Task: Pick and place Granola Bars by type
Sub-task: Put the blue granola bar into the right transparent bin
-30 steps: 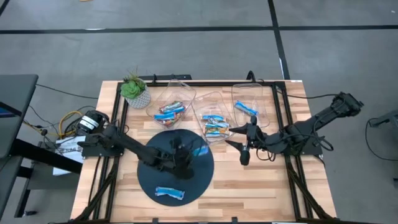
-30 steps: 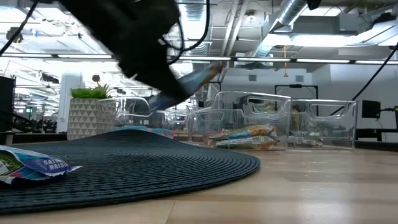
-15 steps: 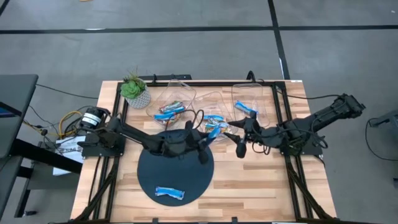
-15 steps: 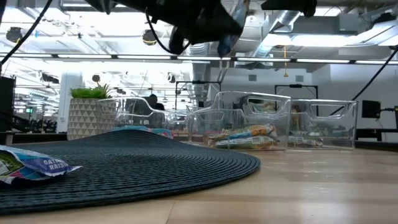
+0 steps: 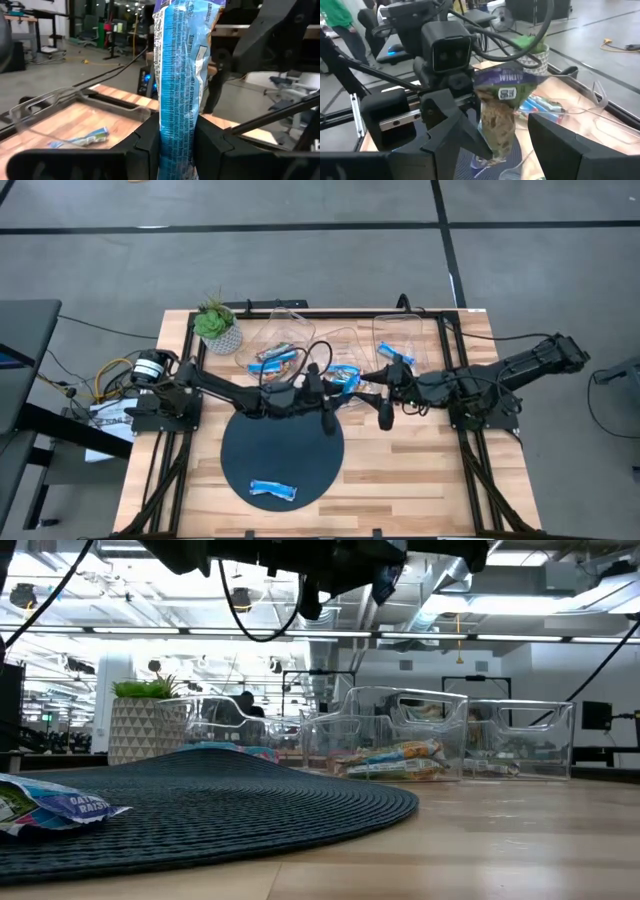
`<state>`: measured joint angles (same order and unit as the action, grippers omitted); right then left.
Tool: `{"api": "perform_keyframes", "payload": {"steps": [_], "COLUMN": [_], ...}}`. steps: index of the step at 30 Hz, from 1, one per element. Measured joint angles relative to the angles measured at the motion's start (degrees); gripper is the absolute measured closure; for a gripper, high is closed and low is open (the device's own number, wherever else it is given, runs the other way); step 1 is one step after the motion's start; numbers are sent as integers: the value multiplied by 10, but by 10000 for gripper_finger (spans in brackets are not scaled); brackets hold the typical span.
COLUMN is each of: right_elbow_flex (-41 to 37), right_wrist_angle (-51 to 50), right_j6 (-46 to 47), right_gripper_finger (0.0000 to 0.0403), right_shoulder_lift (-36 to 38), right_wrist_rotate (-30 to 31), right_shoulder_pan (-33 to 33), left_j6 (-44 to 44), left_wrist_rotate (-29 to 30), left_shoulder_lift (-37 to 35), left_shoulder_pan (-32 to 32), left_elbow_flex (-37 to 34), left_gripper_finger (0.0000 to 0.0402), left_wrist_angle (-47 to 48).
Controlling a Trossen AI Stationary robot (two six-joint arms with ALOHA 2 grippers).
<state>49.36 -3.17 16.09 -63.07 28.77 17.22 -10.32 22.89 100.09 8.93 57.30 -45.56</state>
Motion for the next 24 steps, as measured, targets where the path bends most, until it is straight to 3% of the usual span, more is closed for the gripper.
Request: {"api": "perform_keyframes", "payload": {"steps": [13,24], "right_elbow_flex": [1,0], "right_wrist_angle": [59,77], "right_j6": [-16,-16], "right_gripper_finger": [193,295], "right_shoulder_lift": [-30,-55], "right_wrist_rotate": [-83,-94], "right_shoulder_pan": [-44,-50], "left_j6": [6,8], "left_wrist_rotate": [-49,-50], "left_shoulder_lift": [0,0], "left_shoulder_pan": [-7,-7], "left_elbow_flex": [0,0], "left_gripper_finger": [317,317], "left_wrist_angle": [-22,-31]}}
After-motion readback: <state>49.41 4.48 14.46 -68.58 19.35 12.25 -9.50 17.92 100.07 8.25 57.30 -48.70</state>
